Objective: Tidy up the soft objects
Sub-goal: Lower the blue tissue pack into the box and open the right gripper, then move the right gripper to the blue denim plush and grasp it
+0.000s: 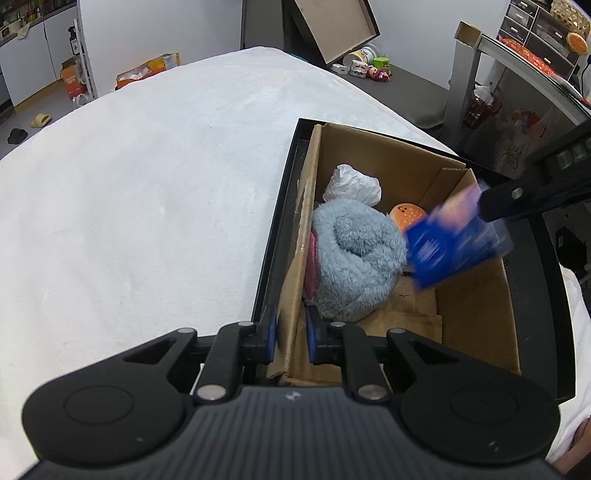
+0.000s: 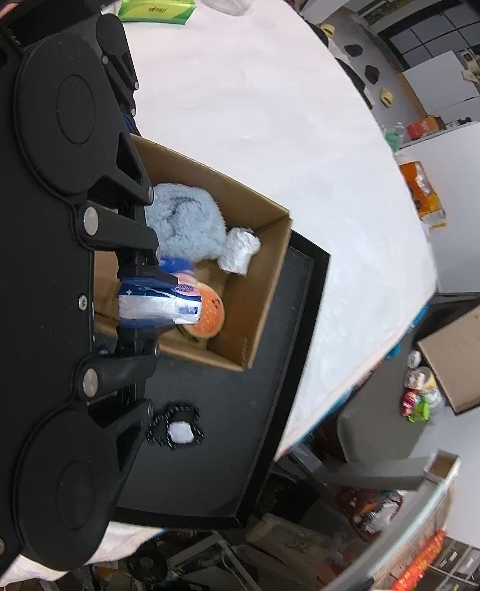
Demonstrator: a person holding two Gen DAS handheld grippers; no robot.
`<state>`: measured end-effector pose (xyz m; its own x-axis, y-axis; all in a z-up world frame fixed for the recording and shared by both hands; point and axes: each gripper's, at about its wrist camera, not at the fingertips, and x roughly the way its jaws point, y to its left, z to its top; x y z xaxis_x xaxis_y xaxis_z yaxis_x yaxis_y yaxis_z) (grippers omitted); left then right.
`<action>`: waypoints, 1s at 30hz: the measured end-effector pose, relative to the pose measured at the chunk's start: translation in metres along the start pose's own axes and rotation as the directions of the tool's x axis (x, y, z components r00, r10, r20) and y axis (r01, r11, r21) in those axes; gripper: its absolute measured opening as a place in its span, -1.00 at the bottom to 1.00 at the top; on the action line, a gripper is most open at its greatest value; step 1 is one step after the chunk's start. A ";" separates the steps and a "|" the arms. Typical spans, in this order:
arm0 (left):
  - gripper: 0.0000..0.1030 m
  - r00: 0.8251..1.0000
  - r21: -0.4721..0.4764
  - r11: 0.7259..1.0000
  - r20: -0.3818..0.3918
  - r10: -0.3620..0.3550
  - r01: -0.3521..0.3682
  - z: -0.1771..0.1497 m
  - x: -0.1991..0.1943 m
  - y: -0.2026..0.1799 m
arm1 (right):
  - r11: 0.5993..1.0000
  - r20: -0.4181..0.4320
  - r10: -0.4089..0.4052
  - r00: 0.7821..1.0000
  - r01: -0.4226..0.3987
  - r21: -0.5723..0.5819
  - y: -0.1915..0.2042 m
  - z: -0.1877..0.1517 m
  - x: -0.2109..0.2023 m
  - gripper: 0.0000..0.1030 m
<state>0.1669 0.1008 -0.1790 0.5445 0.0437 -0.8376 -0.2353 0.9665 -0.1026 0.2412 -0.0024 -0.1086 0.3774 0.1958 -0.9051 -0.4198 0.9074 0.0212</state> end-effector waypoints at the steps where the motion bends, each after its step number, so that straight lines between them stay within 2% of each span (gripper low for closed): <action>1: -0.71 1.000 -0.001 1.000 0.001 -0.002 0.002 0.000 0.000 0.000 | 1.000 -0.006 -0.002 1.000 0.002 0.000 0.001 0.000 0.002 -0.58; 9: -0.71 1.000 -0.011 1.000 -0.003 -0.012 0.012 0.001 0.002 0.004 | 1.000 -0.004 0.002 1.000 -0.002 0.018 -0.007 -0.001 -0.003 -0.52; 11: -0.71 1.000 -0.005 1.000 -0.003 -0.009 0.009 0.001 0.001 0.002 | 1.000 0.005 0.001 1.000 -0.001 0.014 -0.009 -0.002 -0.006 -0.41; 23: -0.69 1.000 0.029 0.999 0.008 0.024 -0.024 0.000 -0.002 -0.006 | 0.998 0.012 0.037 0.999 -0.038 0.049 -0.042 -0.018 -0.020 -0.05; 30: -0.64 0.998 0.063 0.996 0.012 0.060 -0.060 0.000 -0.004 -0.014 | 0.993 0.007 0.070 0.998 -0.070 0.099 -0.067 -0.034 -0.016 -0.04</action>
<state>0.1680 0.0873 -0.1747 0.5391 0.1044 -0.8357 -0.2163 0.9762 -0.0176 0.2357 -0.0793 -0.1097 0.3535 0.2612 -0.8982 -0.3616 0.9237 0.1264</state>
